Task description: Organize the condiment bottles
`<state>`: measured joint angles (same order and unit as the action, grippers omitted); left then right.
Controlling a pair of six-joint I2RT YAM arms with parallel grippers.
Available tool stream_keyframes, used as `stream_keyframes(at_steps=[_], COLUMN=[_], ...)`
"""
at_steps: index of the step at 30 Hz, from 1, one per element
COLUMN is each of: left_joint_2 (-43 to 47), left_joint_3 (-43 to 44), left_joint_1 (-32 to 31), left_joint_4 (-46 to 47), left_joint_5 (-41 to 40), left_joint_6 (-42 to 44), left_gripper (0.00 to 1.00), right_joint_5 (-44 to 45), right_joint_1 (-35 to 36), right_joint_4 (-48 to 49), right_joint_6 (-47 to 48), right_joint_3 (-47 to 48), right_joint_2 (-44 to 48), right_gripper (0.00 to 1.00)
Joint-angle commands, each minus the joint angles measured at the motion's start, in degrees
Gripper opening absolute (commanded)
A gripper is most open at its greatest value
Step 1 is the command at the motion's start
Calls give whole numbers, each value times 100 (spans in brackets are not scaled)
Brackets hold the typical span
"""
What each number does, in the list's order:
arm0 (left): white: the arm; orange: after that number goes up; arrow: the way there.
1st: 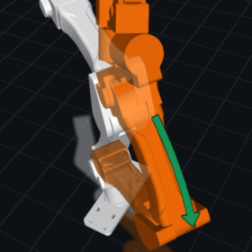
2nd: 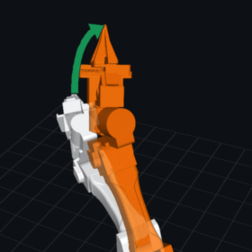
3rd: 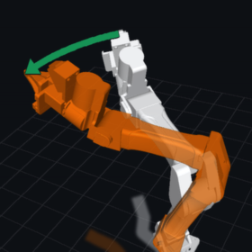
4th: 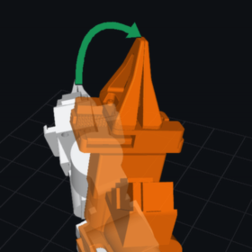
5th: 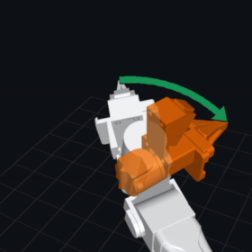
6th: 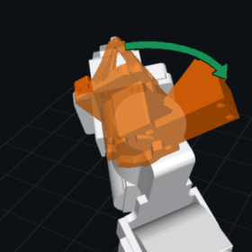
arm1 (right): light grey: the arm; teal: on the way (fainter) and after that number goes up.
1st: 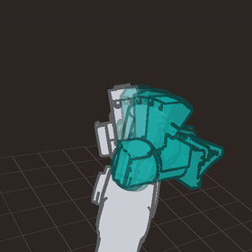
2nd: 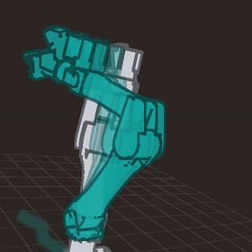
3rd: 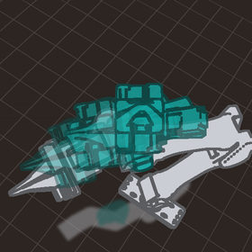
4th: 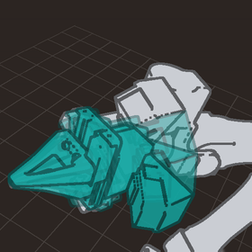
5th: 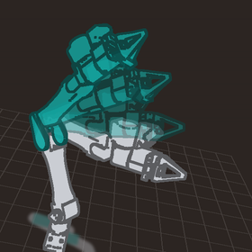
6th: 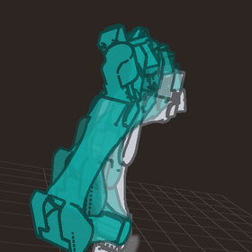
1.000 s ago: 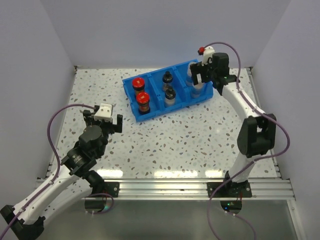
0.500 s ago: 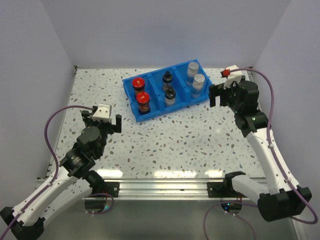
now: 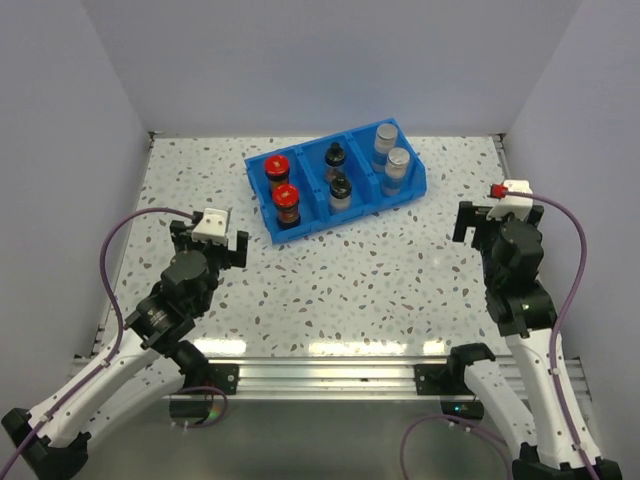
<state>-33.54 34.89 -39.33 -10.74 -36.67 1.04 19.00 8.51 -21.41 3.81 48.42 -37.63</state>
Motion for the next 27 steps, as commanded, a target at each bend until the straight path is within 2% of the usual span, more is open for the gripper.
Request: stream_keyframes(at_steps=[1, 10, 27], left_joint_2=[-12, 40, 23], left_joint_3=[0, 0, 17], left_joint_1=[22, 22, 31], left_joint_4=[204, 204, 195], left_joint_5=[36, 142, 248], left_joint_6=[-60, -69, -60], left_gripper=[100, 100, 100], right_joint_5=[674, 1228, 1009], right_joint_1=[-60, -165, -500], right_joint_4=[93, 444, 365], right_joint_6=[-197, -522, -557], right_joint_3=[-201, -791, -817], right_joint_2=[89, 194, 361], right_gripper=[99, 99, 99])
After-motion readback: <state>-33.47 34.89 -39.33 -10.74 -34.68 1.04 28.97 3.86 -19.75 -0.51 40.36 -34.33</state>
